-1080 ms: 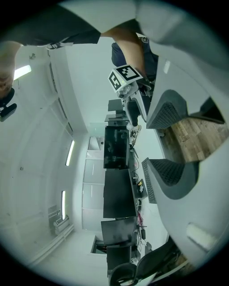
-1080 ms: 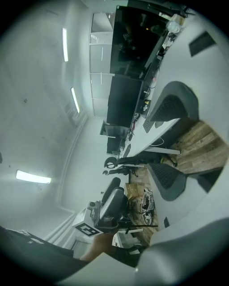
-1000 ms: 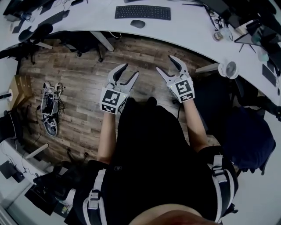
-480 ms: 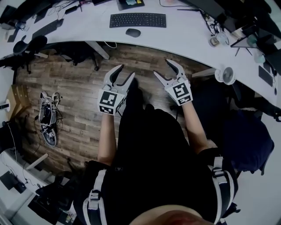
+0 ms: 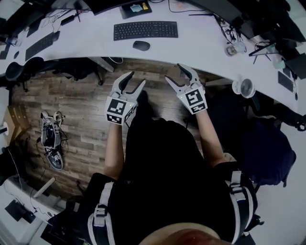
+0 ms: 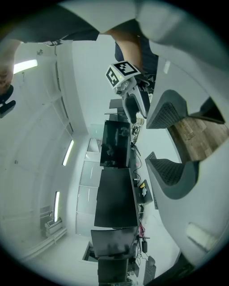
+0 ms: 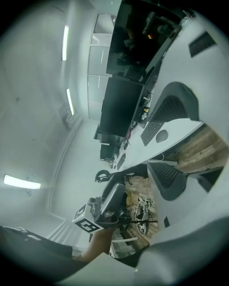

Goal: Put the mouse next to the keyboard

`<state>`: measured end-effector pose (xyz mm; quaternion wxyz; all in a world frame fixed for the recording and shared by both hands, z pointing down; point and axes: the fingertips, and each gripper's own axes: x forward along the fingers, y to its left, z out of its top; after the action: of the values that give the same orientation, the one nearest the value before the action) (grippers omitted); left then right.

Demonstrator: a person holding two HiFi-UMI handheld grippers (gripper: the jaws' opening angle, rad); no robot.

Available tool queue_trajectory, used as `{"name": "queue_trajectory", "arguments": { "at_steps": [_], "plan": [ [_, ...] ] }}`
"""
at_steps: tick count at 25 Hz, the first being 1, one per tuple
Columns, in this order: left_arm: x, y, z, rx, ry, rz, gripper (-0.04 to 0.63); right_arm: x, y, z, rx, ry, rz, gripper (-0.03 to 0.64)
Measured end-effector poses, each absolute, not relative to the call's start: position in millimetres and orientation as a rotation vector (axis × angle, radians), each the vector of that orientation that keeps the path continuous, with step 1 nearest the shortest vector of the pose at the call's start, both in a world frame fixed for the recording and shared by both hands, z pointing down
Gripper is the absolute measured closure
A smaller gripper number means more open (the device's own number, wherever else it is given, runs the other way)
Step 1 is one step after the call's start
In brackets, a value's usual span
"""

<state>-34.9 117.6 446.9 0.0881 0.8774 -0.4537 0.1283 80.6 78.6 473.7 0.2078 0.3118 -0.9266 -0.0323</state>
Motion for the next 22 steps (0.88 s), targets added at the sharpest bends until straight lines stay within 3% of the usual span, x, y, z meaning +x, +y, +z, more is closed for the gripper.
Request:
{"name": "queue_trajectory", "arguments": {
  "at_steps": [22],
  "plan": [
    [-72, 26, 453, 2.599, -1.222, 0.322, 0.387, 44, 8, 492, 0.877, -2.507, -0.014, 0.339]
  ]
}}
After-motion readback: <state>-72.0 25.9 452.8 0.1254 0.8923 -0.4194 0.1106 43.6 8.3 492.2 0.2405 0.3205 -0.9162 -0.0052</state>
